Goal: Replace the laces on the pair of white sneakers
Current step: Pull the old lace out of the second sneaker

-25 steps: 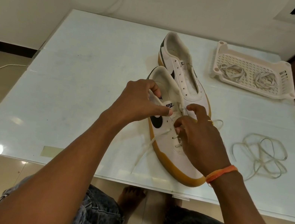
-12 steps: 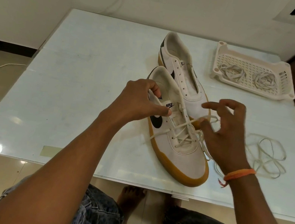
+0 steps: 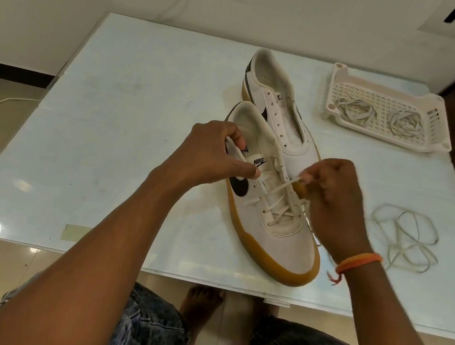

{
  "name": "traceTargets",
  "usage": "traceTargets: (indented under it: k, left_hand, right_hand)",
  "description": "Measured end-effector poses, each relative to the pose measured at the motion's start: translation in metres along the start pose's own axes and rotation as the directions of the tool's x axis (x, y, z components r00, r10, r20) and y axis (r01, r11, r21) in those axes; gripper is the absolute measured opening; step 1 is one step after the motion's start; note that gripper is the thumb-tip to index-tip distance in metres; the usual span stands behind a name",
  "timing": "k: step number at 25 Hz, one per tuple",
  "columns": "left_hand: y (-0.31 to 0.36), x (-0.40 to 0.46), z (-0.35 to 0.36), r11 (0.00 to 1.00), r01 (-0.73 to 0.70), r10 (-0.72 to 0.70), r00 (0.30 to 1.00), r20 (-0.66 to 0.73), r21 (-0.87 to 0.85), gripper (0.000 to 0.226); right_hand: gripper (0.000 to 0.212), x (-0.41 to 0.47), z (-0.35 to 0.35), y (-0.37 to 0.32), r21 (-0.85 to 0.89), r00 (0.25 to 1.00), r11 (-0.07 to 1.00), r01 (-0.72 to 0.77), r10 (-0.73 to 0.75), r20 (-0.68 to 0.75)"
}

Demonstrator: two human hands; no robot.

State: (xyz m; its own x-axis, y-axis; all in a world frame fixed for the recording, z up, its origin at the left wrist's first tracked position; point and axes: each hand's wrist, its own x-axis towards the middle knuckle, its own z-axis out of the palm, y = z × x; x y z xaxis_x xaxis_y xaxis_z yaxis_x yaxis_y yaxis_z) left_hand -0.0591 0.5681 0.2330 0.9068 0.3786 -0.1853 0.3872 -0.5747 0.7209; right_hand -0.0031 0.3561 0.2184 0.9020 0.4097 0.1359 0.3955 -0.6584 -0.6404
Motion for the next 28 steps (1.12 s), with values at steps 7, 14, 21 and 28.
traceTargets:
  k: [7, 14, 21, 28]
  left_hand:
    - [0.003, -0.001, 0.002, 1.000, -0.004, 0.004, 1.000, 0.002, 0.012, 0.050]
    - [0.007, -0.003, 0.002, 0.999, -0.018, 0.018, 1.000, 0.009, 0.043, 0.043]
    - [0.009, -0.006, 0.000, 1.000, -0.011, 0.011, 1.000, -0.019, 0.017, 0.030]
    - [0.005, -0.008, -0.015, 0.998, -0.015, 0.021, 0.994, -0.109, 0.058, 0.015]
  right_hand:
    - [0.030, -0.004, 0.000, -0.003, 0.037, 0.999, 0.999, 0.028, -0.029, 0.021]
    - [0.011, -0.009, 0.018, -0.006, -0.272, 0.958, 0.928, 0.255, -0.204, 0.201]
    - [0.016, 0.012, -0.039, 0.025, 0.375, 0.926, 0.880, -0.291, 0.358, -0.121]
    - [0.018, 0.006, -0.042, 0.042, -0.215, 0.899, 0.920, -0.327, 0.373, 0.231]
